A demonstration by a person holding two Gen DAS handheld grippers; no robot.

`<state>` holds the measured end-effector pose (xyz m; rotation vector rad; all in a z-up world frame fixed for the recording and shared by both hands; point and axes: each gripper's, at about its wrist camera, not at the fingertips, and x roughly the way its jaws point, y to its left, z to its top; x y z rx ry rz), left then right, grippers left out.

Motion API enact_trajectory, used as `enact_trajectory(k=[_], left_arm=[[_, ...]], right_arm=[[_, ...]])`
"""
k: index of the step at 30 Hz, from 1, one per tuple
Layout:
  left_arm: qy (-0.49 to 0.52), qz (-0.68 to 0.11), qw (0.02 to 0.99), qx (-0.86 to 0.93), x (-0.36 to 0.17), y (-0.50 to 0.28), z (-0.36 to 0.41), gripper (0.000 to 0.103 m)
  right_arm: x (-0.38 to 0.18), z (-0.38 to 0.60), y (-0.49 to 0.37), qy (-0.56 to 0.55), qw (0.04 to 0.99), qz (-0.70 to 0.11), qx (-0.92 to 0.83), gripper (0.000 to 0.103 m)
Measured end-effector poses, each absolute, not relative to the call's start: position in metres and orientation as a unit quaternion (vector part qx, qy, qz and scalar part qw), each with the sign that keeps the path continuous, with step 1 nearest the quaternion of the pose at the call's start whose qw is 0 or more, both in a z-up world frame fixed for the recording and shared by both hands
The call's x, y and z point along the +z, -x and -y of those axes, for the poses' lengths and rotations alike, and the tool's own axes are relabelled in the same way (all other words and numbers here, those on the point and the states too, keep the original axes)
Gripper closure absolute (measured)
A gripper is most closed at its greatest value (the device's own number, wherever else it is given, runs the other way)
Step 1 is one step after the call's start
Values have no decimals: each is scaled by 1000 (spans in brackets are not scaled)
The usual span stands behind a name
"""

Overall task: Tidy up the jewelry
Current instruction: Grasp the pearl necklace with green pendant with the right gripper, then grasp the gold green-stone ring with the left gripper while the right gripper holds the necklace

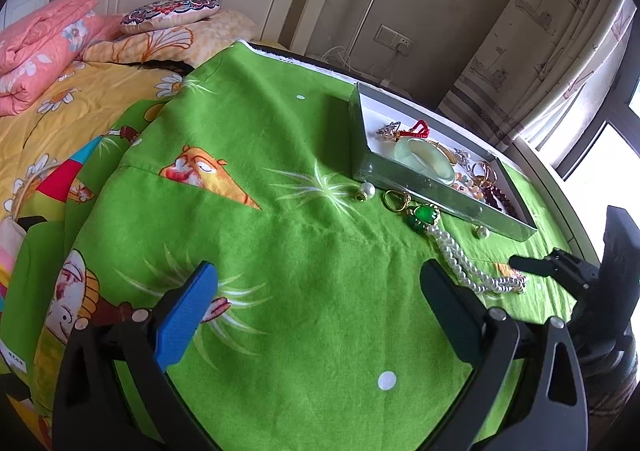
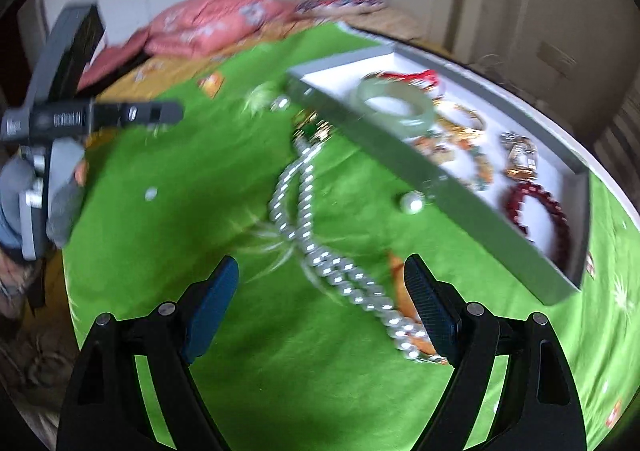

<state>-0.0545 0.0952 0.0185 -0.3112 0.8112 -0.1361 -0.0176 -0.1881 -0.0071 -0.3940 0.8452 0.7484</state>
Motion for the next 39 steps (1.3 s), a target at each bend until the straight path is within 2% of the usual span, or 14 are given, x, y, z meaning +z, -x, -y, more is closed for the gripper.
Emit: enact_trajectory(k=[2,5,7,14,21,31,33,38,39], left_arm=[[151,-393,905,-66,18,54,-95,3],[152,-393,905,-65,18,54,-95,3],[152,-393,905,-66,18,55,-96,3],[155,-398,902,-62,17,54,-96,3],[154,-403,900,-58,16,51,-96,3],[48,-390,917,-72,34,46,-37,4],[15,-383,920,-82,36,39,-16,12],[-46,-400,908,-118,28,5,28,44],[-56,-403,906,-116,26,-2,33,46]], right_arm=[[-10,184,19,196,820,-401,357,24],[-7,187,24,191,819,-394,372,45],[-5,190,29,187,822,-390,370,85],[-3,237,66,157,842,-388,341,86],[-2,334,67,65,879,-399,253,86],[-3,341,63,32,888,-388,244,86],[-3,344,64,27,889,-387,244,86],[-2,347,65,20,889,-383,248,86],[-2,347,65,18,890,-381,249,86]])
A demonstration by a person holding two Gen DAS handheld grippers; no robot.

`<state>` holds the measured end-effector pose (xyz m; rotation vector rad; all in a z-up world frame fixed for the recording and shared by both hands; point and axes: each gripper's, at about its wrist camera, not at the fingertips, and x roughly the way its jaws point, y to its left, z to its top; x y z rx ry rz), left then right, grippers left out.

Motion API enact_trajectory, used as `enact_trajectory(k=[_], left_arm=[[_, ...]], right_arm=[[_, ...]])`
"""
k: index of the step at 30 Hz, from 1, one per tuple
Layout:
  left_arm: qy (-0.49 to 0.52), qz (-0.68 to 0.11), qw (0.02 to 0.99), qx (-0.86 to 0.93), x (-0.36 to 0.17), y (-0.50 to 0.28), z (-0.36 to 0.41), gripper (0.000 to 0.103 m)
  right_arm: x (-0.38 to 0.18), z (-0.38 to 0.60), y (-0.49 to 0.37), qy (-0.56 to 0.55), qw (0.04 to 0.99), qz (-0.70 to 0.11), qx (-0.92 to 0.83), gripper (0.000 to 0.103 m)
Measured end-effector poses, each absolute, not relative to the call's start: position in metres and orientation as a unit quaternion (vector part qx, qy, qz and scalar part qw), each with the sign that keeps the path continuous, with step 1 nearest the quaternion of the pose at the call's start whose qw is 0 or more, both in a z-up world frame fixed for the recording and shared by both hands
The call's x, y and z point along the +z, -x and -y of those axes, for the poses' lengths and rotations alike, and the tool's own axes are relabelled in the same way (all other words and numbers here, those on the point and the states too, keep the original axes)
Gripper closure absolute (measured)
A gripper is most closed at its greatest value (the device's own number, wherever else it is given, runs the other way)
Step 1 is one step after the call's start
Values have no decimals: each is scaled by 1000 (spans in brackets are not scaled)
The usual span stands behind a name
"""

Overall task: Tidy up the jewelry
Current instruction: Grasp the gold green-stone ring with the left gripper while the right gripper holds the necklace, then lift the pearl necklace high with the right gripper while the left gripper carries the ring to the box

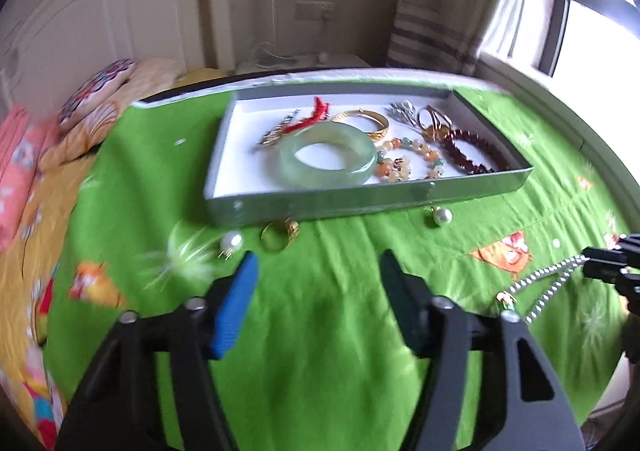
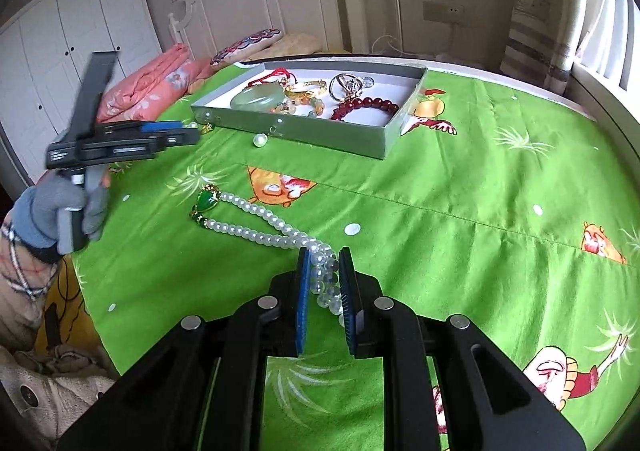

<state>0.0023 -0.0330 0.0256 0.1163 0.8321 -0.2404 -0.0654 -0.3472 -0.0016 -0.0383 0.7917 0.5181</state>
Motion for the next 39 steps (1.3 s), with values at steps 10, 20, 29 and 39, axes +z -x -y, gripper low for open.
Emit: enact_trajectory(k=[10,20,29,39], left_arm=[[-64,-431,894,-103,14,-37,29,63],[-69,-433,893,-106,11,-41,30,63],[-93,-421,895,-111,12,-28,38,80],[-104,-400,904,-109,19,-11,43,80]], right_arm=[[1,353,68,1,891,-371,261,86],[2,353,72,3,892,-365,267,86],[2,353,71,3,892,-365,266,86],[9,363,78,-17,908,-334,253,90]])
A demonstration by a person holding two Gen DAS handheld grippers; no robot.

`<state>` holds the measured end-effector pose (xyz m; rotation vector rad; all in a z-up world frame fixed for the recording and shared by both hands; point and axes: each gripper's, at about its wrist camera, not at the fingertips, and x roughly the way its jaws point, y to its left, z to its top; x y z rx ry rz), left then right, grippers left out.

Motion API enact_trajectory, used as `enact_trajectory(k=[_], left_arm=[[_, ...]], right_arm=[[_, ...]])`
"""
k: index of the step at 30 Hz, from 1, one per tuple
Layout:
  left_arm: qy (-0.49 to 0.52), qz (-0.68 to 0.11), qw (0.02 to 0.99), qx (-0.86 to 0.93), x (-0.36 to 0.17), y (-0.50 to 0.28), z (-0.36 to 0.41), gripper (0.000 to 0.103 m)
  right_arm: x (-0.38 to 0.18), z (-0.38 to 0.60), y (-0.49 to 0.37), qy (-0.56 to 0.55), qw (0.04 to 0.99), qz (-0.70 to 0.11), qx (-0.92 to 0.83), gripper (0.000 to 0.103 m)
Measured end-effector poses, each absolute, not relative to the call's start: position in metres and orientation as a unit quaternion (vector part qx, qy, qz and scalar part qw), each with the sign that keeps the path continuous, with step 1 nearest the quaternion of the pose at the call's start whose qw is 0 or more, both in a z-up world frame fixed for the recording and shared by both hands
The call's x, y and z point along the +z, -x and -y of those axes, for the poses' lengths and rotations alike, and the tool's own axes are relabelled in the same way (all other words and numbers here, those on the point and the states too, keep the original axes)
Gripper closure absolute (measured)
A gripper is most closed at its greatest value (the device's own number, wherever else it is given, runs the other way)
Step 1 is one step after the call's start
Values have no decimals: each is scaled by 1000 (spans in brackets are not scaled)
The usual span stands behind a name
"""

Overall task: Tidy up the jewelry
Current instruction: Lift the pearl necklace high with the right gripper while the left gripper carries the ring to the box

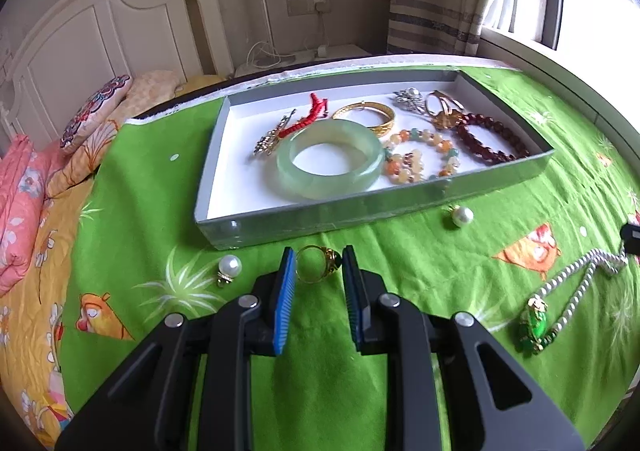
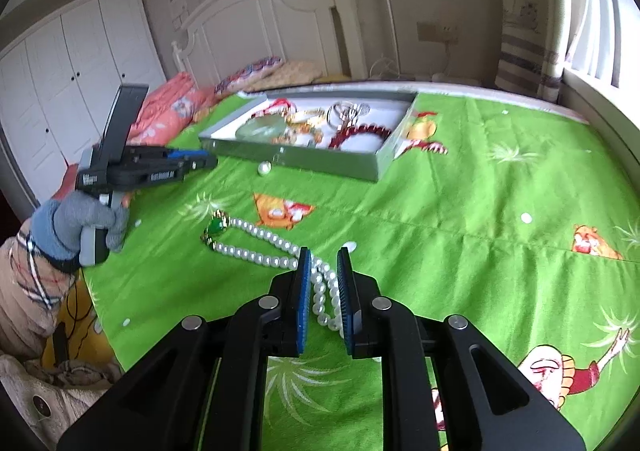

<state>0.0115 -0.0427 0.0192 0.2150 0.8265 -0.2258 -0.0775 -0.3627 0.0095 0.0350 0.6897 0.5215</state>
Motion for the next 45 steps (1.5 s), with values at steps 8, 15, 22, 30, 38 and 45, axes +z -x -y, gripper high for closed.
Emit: enact_trajectory(k=[8,15,22,30,38,45], left_arm=[[-112,-385,908,-123,30,8,51,80],[-103,-373,912,-136,37,30,47,80],[-101,-366,914,-145,39,49,41,80],[-103,-358,917,-142,47,55,35,80],[-95,-343,922,-151,62,60,37,80],[-103,-338,923,-151,70,60,36,80]], right_arm=[[13,357,79,-9,902,-338,267,91],[6,331,76,48,882,-374,284,36],[-9,324,67,107,878,-410,221,91],[33,298,128,254,932,-229,123,95],[77,278,140,316,938,-115,78,95],[110,274,136,302,946,-86,75,94]])
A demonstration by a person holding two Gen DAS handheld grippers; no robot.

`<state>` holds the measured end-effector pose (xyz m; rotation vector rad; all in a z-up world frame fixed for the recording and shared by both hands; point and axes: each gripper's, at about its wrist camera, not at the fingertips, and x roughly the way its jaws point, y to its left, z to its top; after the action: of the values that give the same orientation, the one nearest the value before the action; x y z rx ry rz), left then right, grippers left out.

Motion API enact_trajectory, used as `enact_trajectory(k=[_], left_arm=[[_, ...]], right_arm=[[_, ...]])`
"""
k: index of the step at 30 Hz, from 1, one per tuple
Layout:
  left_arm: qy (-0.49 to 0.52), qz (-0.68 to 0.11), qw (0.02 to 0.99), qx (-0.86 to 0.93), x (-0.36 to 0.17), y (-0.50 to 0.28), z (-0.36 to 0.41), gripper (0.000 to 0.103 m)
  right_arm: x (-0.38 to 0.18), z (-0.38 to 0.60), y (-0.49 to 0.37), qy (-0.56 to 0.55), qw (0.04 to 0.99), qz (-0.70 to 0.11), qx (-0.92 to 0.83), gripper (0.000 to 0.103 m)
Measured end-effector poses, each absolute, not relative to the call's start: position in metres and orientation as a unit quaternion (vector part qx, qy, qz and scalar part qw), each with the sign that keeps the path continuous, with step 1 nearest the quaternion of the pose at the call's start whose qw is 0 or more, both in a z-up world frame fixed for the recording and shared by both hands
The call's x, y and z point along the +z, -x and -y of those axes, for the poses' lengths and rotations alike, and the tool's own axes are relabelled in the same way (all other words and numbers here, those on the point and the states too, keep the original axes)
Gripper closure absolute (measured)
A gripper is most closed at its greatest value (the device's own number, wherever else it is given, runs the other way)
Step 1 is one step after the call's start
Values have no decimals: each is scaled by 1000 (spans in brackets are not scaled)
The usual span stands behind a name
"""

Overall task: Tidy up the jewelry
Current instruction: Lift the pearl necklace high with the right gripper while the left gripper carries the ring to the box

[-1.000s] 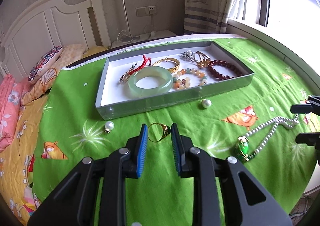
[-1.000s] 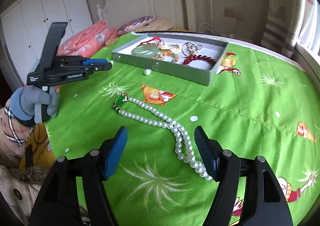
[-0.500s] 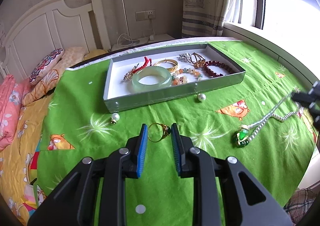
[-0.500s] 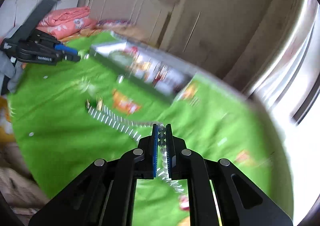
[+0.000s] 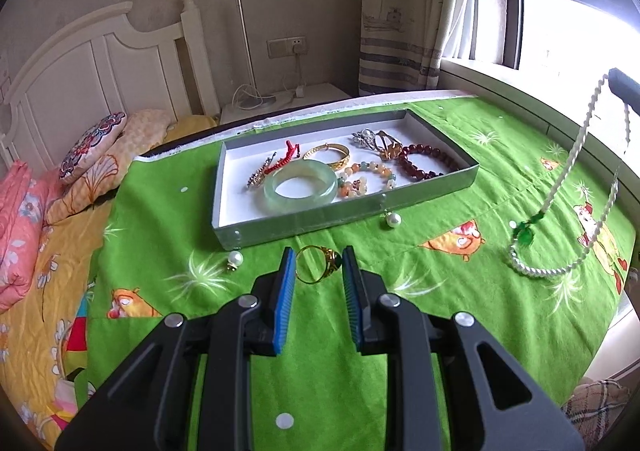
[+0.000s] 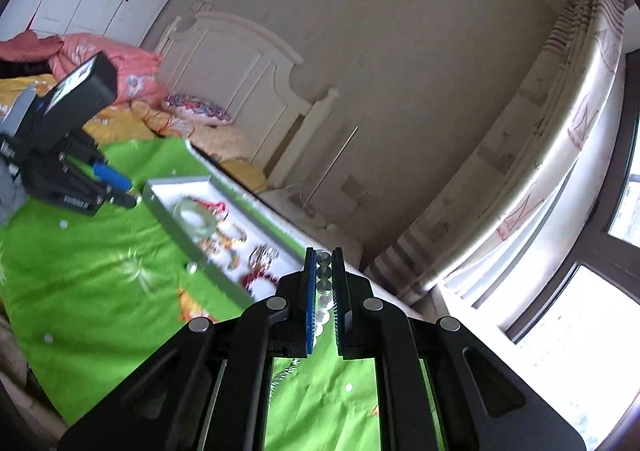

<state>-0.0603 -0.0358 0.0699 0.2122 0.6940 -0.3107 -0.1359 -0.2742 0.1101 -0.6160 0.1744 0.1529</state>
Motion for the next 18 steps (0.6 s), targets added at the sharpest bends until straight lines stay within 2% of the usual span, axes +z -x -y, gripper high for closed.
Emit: enact_trajectory(k=[12,18], left_arm=[[-102,-330,927,-147,82,58,30,80],[-93,-329,928,-149,86,49,27,80]], right_arm=[[159,260,122,298,950,-39,81,94],[173,253,96,290,951,-46,95,94]])
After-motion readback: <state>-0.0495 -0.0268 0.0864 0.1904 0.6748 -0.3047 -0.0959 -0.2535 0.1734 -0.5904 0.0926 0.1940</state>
